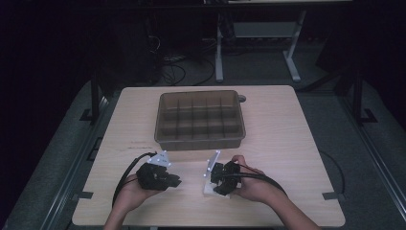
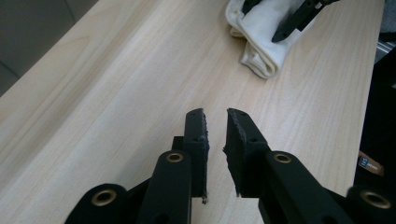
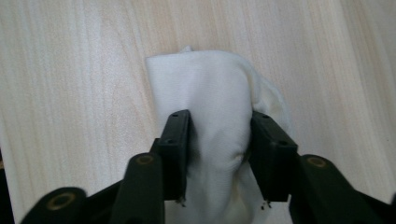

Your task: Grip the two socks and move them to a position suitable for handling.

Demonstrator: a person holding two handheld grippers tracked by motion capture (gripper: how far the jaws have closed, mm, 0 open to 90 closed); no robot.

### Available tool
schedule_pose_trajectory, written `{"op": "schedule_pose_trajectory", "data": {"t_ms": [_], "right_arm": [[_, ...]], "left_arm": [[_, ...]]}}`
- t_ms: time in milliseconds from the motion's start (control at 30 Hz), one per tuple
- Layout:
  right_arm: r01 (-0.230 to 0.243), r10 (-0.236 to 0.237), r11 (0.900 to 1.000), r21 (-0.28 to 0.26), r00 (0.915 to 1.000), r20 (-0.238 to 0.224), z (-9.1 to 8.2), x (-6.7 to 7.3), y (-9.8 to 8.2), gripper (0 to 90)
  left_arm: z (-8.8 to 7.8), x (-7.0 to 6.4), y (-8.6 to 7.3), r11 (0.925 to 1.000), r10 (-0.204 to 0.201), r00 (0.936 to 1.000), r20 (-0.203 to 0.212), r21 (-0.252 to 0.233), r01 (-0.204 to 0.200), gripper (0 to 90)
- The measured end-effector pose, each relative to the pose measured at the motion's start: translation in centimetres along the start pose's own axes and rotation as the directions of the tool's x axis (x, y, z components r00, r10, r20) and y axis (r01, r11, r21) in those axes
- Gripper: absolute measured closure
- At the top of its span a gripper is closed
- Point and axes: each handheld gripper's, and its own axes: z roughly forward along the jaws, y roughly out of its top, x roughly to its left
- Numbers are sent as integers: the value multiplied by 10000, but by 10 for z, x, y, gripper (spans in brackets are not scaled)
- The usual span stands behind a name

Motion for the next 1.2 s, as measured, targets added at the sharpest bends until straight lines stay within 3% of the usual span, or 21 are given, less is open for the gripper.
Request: {"op": "schedule_pose_trajectory", "data": {"t_ms": [367, 533, 833, 1200], "right_arm": [[191, -188, 9995, 264, 9998, -91, 0, -5, 4, 708], [39, -20, 9995, 320, 9983, -576, -2, -12, 4, 717], [-277, 297, 9994, 206, 9944, -1017, -9, -20, 3, 718], [-676, 684, 9977, 105, 9902, -1218, -20, -30, -4, 719]], "left_arm": [[-5, 3, -4, 9999, -129, 9998, -122, -97, 128, 726], [-7, 3, -4, 9998, -189, 9997, -179, -93, 187, 699], [-9, 6, -6, 9995, -297, 9990, -345, -129, 293, 650], [-16, 9, -7, 9993, -335, 9981, -517, -190, 326, 608]]}}
